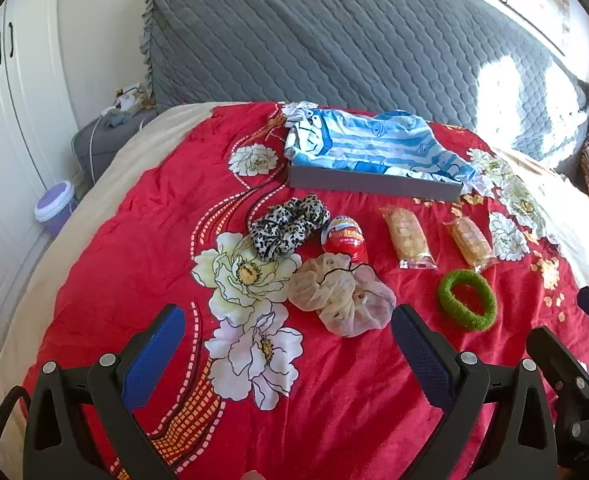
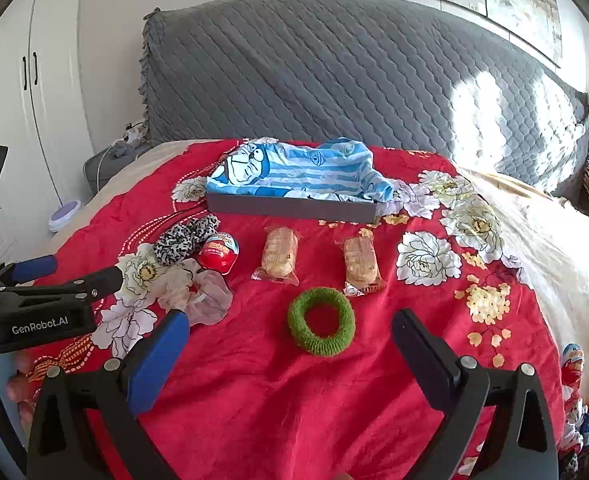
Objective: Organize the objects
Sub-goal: 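Move both tools toward the green hair tie and beige sheer scrunchie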
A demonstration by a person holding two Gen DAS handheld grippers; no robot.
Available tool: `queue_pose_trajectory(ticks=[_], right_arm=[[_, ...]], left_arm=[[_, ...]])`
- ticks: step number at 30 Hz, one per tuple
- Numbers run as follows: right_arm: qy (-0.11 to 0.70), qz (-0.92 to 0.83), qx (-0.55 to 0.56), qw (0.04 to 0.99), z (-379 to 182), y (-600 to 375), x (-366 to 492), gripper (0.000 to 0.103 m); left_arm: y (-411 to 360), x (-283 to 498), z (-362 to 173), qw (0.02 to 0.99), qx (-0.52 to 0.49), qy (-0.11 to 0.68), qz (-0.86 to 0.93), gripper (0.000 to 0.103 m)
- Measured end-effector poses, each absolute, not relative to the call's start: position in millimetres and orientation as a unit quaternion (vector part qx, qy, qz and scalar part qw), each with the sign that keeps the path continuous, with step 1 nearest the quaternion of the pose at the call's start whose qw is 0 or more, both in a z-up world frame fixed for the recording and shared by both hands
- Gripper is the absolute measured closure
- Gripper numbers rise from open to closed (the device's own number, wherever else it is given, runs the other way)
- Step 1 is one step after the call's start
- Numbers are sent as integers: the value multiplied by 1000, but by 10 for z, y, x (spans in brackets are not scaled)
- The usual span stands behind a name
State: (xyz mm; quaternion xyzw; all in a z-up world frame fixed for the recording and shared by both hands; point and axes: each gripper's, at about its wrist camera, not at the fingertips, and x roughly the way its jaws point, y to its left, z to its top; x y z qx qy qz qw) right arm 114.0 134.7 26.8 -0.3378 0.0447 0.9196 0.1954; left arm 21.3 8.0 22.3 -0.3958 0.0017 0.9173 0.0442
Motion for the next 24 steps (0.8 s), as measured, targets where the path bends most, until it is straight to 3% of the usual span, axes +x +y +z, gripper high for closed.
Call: queue_pose_trajectory(ticks=[24], right_arm=[[55, 927, -320, 187, 511, 1246, 1375, 1]], left_arm=[[40, 425, 521, 52, -371, 3, 927, 1]])
